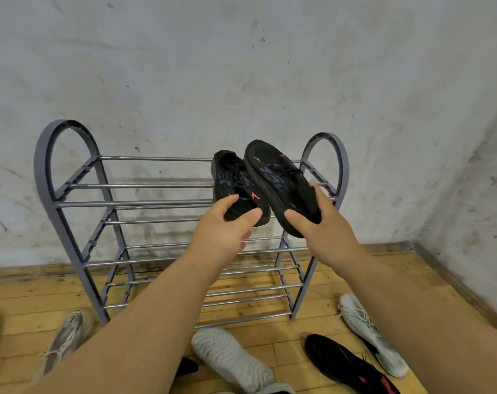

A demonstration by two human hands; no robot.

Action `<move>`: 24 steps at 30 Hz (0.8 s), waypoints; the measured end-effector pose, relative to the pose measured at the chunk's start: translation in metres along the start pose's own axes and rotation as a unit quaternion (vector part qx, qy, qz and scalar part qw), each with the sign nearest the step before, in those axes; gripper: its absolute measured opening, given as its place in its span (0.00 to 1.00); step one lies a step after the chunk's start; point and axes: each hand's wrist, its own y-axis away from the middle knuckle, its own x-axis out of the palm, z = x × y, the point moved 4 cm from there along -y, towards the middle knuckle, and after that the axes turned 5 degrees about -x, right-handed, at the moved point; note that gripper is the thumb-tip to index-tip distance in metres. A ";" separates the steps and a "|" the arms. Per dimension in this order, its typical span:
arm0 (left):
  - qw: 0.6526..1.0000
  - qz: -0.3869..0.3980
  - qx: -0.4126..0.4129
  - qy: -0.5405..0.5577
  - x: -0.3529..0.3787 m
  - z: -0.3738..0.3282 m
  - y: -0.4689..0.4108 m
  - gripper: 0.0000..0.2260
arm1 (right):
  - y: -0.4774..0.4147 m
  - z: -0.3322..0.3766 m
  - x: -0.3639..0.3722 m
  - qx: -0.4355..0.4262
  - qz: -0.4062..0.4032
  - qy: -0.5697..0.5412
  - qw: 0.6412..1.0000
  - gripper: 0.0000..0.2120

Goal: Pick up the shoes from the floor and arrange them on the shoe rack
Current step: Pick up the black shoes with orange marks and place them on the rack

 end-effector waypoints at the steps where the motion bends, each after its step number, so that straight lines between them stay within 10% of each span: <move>1: 1.000 -0.020 0.005 0.006 -0.001 -0.002 0.000 0.29 | 0.000 -0.003 0.000 0.010 0.012 -0.002 1.000 0.33; 12: 0.977 -0.159 0.134 -0.053 -0.077 -0.035 0.011 0.28 | -0.009 -0.007 0.002 0.072 0.004 -0.169 0.983 0.39; 24: 0.906 -0.327 0.161 0.214 -0.163 -0.053 0.046 0.17 | 0.001 0.027 0.018 0.000 -0.028 -0.214 0.977 0.32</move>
